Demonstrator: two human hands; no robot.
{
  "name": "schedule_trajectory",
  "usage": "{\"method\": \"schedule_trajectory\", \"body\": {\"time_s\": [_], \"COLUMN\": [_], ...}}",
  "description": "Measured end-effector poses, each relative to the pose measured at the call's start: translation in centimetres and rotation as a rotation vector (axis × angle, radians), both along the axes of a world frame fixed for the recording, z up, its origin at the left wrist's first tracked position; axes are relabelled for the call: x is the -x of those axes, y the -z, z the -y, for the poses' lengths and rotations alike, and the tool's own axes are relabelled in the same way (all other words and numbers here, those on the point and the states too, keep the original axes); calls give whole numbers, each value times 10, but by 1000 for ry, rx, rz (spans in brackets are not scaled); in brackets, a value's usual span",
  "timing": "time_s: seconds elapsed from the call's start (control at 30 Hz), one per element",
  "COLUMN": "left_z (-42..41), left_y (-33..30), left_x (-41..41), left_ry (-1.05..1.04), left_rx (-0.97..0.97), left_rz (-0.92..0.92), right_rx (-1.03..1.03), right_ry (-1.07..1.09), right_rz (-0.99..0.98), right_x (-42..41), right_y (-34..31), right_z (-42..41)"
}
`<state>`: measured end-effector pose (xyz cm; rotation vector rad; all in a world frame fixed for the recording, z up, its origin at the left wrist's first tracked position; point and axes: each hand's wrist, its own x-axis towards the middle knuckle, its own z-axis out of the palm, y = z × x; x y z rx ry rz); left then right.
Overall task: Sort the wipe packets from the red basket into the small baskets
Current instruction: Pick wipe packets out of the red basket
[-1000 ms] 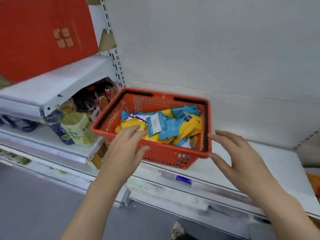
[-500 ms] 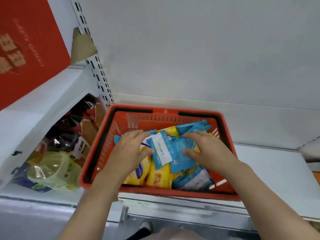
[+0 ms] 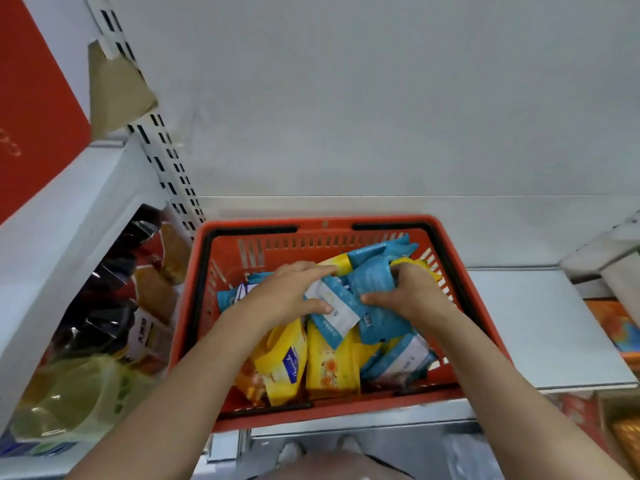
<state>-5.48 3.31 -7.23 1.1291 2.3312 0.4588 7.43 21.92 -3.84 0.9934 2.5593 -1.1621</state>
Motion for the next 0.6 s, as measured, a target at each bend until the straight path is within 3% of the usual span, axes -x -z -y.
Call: {"method": "schedule_trajectory", "body": {"time_s": [0.23,0.47,0.53,0.6], "left_z": [-27,-28,-24,-20], "left_y": [8,-6,-16,-27], "left_x": [0,-5,-6,-5], "left_ry": [14,-82,-234,-423], "left_rx": [106,23,-94,-322], "left_rz": [-146,-320,-273,-81], "right_rx": [588,826,899,942], "right_ry": [195,246,232,255], "right_rz": [-132,-166,-205,-271], "right_x": [-17,-32,-38,-46], "right_y": [-16,-26,-31,-37], "right_z": [-16,-13,-11,-8]}}
